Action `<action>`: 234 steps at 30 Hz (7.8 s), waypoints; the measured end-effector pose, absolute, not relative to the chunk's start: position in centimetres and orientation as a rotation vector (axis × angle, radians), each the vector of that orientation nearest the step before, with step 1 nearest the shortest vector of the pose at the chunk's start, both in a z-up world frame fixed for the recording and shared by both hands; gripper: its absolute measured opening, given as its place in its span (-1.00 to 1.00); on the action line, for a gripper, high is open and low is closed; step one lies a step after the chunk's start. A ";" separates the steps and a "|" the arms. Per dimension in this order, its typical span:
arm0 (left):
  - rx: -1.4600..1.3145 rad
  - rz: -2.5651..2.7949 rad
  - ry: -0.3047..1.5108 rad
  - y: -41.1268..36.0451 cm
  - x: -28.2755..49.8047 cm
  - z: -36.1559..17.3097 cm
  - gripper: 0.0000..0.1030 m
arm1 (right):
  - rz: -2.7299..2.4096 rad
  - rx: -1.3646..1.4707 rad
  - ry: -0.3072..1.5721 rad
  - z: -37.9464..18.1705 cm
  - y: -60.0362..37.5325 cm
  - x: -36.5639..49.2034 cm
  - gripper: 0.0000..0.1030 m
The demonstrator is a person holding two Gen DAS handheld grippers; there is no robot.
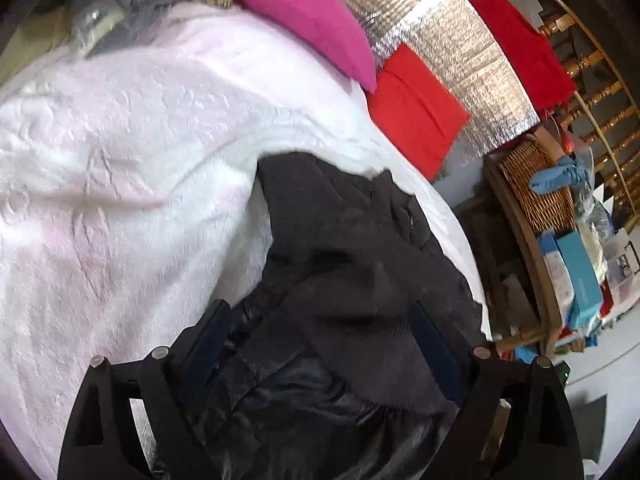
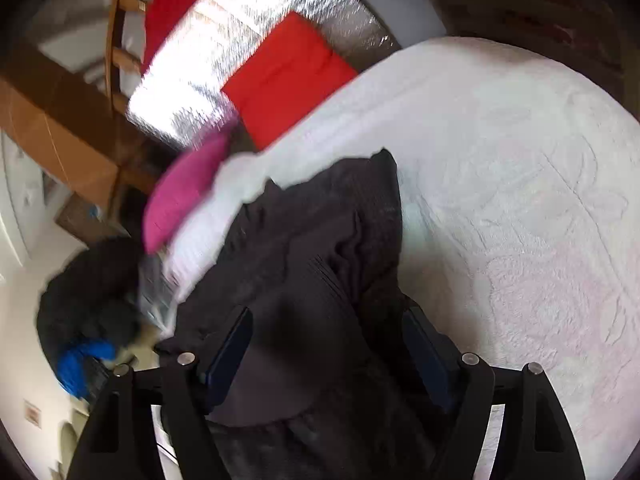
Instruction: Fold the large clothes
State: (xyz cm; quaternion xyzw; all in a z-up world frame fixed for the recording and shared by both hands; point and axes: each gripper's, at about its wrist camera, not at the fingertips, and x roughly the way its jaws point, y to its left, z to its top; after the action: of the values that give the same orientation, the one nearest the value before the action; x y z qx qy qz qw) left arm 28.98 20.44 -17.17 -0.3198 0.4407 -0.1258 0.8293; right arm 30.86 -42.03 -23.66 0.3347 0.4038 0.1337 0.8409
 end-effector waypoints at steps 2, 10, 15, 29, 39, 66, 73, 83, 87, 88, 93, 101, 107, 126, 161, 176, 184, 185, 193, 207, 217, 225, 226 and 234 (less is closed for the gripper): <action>-0.679 -0.270 0.981 20.5 29.0 -18.2 0.76 | 0.290 0.683 0.866 -23.7 -41.8 31.1 0.56; -0.504 -0.332 1.009 18.5 28.4 -18.3 0.74 | 0.274 0.450 1.044 -26.0 -37.5 32.2 -0.24; -0.324 -0.354 0.991 17.0 27.4 -17.7 -0.13 | 0.308 0.319 0.960 -23.3 -36.1 28.9 -0.46; -0.303 -0.404 0.983 15.2 28.9 -17.4 0.47 | 0.389 0.484 1.016 -26.1 -36.4 31.7 0.49; -0.203 -0.422 0.930 13.6 29.0 -16.7 0.31 | 0.399 0.272 0.873 -23.0 -33.8 29.0 -0.60; -0.401 -0.196 0.860 15.3 48.6 -12.0 -0.71 | 0.273 0.611 0.654 -18.2 -38.3 49.0 -0.66; -0.398 -0.153 0.870 15.9 50.9 -13.0 -0.71 | 0.225 0.606 0.692 -21.1 -37.9 53.9 -0.66; -0.432 -0.084 0.915 16.8 52.4 -16.3 -0.70 | 0.175 0.622 0.728 -24.2 -38.5 56.5 -0.66; -0.452 -0.054 0.933 17.3 52.6 -18.3 -0.70 | 0.160 0.643 0.750 -25.9 -39.0 57.2 -0.66; -0.453 -0.047 0.936 17.3 52.6 -18.8 -0.70 | 0.157 0.645 0.756 -26.2 -39.0 57.3 -0.66; -0.458 -0.029 0.920 17.1 51.7 -20.2 -0.68 | 0.152 0.683 0.791 -27.9 -39.5 57.7 -0.66; -0.508 0.045 0.953 18.4 50.0 -21.4 0.29 | 0.163 0.847 0.829 -29.7 -41.6 56.0 0.32; -0.501 0.095 0.938 18.9 44.4 -20.5 0.47 | 0.122 0.934 0.755 -29.2 -44.9 50.7 0.59; -0.495 0.017 0.929 12.4 27.4 -17.7 0.48 | 0.227 1.013 0.716 -24.7 -44.1 30.6 0.59; -1.105 -0.033 0.809 14.5 30.1 -24.8 0.63 | 0.120 1.319 0.714 -32.6 -34.7 33.6 0.66; -0.932 0.013 0.809 14.3 27.8 -23.0 -0.41 | 0.097 1.144 0.738 -31.1 -34.5 32.5 -0.28; -0.816 0.040 0.855 13.9 22.7 -21.8 -0.42 | 0.146 1.078 0.782 -29.9 -35.0 28.0 -0.30; -0.792 0.047 0.857 13.6 22.2 -21.6 -0.42 | 0.155 1.068 0.790 -29.9 -35.0 26.9 -0.30; -0.566 0.064 0.887 12.0 14.9 -21.3 -0.34 | 0.179 1.045 0.825 -30.9 -35.1 18.7 -0.30; -0.223 -0.044 0.998 12.8 12.8 -12.7 0.45 | 0.426 0.683 1.002 -21.9 -35.7 15.1 0.36; 0.000 0.232 1.004 11.4 28.3 -14.9 0.66 | 0.313 0.457 0.944 -19.2 -29.9 30.5 0.38; -0.087 0.231 1.084 12.3 31.6 -20.3 0.49 | 0.154 0.300 1.094 -26.0 -28.1 40.0 0.43; -0.089 0.232 1.083 12.2 31.8 -20.4 0.46 | 0.158 0.272 1.084 -26.2 -27.8 40.2 0.42; -0.088 0.276 1.001 12.4 33.6 -20.2 -0.07 | 0.143 0.108 1.018 -25.7 -24.8 40.5 -0.47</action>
State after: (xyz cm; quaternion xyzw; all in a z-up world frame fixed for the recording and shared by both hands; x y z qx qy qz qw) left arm 33.61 12.40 -20.19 -0.0419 0.4781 0.1320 0.8673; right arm 40.50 -24.83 -25.70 0.0515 0.4867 0.0685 0.8694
